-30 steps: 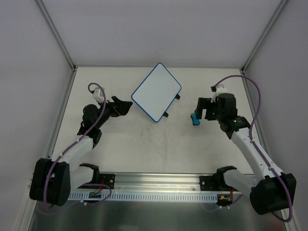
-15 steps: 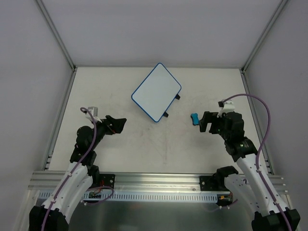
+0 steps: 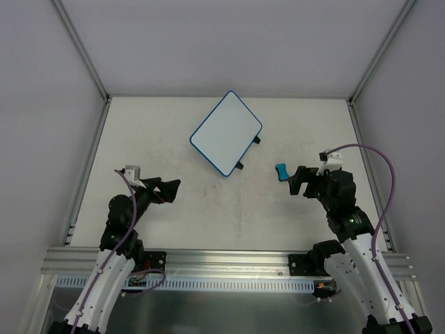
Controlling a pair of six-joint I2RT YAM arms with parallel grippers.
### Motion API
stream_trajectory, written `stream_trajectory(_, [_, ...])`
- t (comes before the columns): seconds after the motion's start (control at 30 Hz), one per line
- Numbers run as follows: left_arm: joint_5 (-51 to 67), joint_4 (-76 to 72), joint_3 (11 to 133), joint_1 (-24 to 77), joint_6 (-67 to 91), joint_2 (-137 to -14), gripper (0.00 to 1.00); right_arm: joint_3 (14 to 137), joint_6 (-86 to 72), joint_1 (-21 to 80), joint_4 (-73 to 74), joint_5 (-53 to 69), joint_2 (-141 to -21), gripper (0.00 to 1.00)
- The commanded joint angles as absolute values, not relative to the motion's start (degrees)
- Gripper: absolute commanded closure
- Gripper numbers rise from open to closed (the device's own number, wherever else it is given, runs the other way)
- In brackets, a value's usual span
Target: Erase the whiteboard
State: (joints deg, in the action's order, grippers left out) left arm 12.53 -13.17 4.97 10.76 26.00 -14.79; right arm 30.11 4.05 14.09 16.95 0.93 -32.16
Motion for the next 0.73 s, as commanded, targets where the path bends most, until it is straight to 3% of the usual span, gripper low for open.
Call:
stream_trajectory(0.0, [12.74, -13.18, 4.57, 10.55, 23.2, -14.5, 0.01, 30.06, 3.34, 13.97, 15.47, 0.7, -31.38, 0.01])
stream_trajectory(0.7, [12.57, -13.18, 4.04, 10.55, 22.94, -13.01, 0.01, 30.94, 2.9, 13.97, 16.78, -2.11, -31.81, 0.01])
